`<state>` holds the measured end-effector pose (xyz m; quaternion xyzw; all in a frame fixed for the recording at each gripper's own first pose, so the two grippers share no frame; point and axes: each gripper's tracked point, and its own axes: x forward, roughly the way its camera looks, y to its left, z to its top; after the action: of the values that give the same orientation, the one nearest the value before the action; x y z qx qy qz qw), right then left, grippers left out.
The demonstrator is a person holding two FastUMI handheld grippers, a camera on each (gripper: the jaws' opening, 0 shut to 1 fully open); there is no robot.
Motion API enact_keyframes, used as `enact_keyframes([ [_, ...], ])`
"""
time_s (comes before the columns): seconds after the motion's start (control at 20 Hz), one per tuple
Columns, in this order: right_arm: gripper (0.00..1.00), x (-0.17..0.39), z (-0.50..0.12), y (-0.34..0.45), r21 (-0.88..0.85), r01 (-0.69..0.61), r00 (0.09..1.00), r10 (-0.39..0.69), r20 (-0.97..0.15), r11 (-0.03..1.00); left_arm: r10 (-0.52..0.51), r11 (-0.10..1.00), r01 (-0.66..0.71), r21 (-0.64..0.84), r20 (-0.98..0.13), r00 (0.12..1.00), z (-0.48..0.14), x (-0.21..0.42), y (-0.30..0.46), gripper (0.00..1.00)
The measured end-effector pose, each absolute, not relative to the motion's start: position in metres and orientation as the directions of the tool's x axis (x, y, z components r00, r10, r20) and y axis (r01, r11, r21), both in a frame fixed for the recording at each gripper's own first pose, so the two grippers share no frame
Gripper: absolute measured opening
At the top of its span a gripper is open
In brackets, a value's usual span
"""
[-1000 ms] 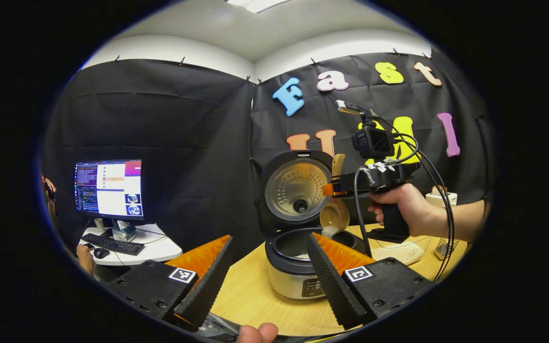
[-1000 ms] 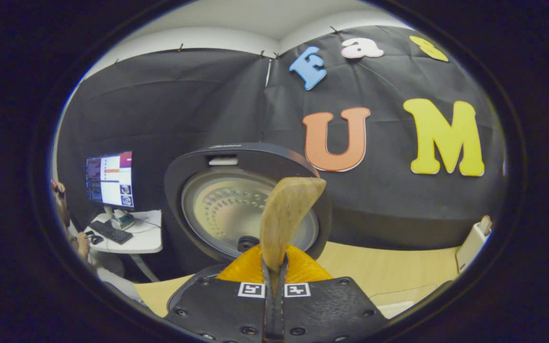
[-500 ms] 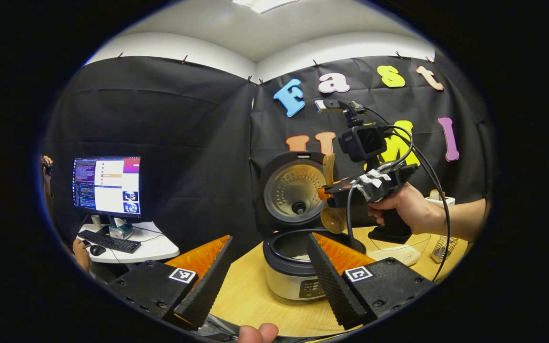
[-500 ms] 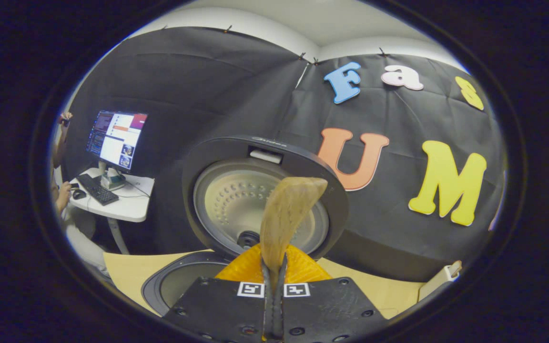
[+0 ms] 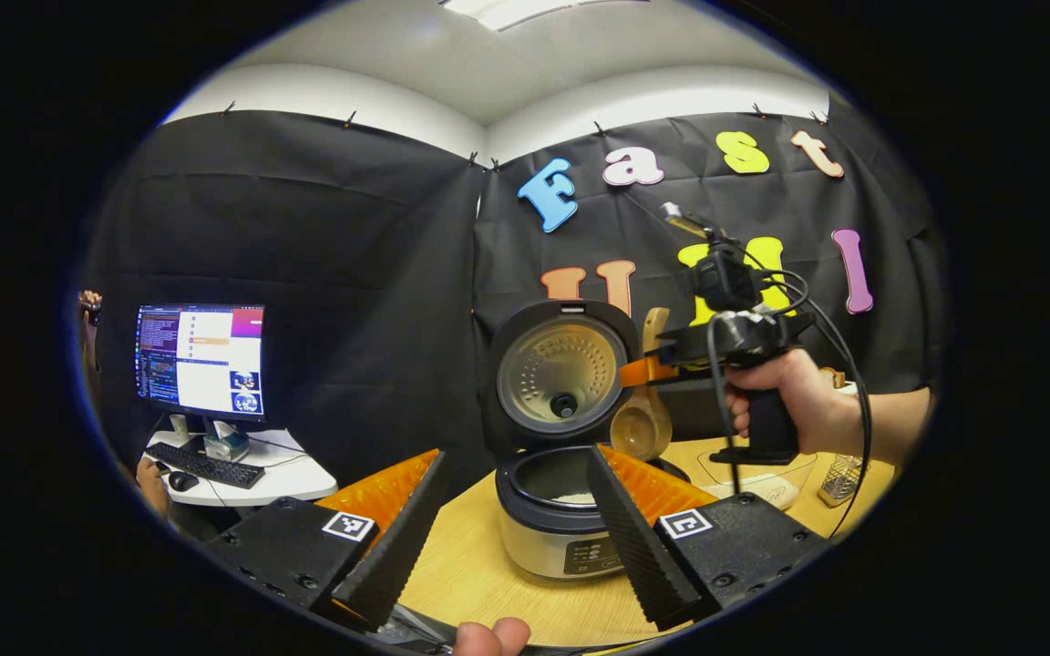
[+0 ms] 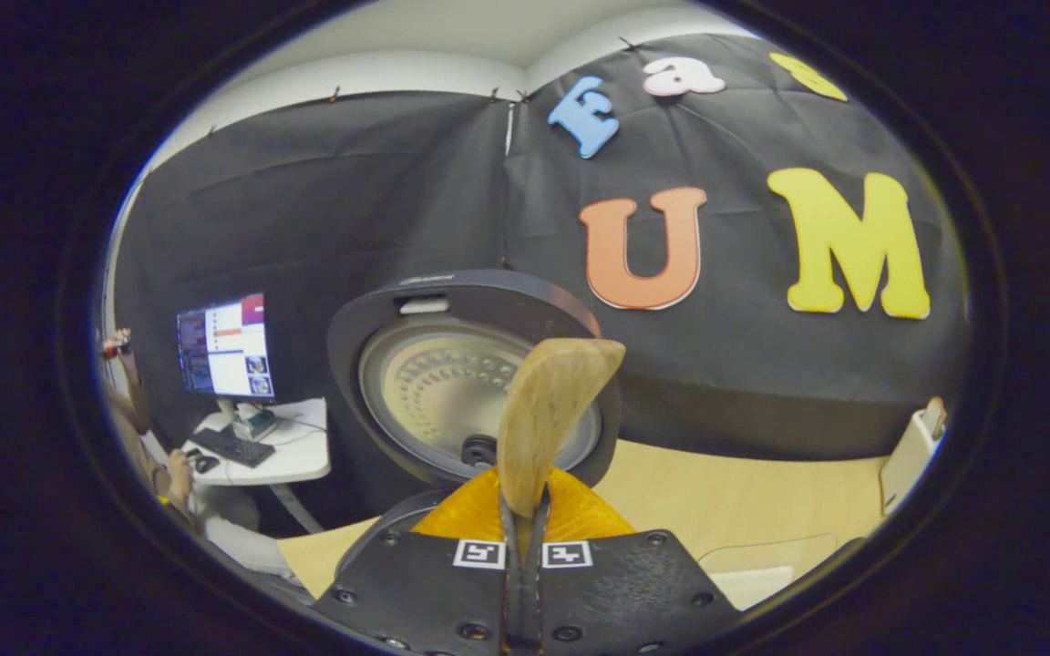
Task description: Close the left gripper, press the button to open the rice cooker; take a wooden spoon from the chopstick holder with the right hand, scoop a spoonful of rice and pour it into the rice cooker, then put the wooden spoon back into the chopstick holder.
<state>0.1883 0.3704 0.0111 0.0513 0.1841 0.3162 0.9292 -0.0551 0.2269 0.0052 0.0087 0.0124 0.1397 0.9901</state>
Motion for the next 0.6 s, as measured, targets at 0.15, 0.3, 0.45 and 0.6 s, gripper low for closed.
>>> enact_keyframes([
  [0.15,0.0,0.185,0.019,0.341,0.371,-0.526,0.709,0.635,-0.305,0.765,0.271,0.963,-0.271,0.012,-0.012,0.962,0.011,-0.054,0.221,0.98],
  [0.3,0.0,0.188,0.026,0.295,0.431,-0.473,0.735,0.614,-0.288,0.768,0.254,0.967,-0.254,0.002,0.003,0.967,0.017,-0.053,0.209,0.98],
  [0.45,0.0,0.19,0.035,0.234,0.445,-0.411,0.786,0.557,-0.268,0.795,0.225,0.974,-0.225,0.002,0.011,0.974,0.022,-0.049,0.191,1.0],
  [0.6,0.0,0.186,0.036,0.161,0.452,-0.319,0.849,0.463,-0.254,0.833,0.176,0.984,-0.176,0.007,0.011,0.984,0.024,-0.044,0.166,0.97],
])
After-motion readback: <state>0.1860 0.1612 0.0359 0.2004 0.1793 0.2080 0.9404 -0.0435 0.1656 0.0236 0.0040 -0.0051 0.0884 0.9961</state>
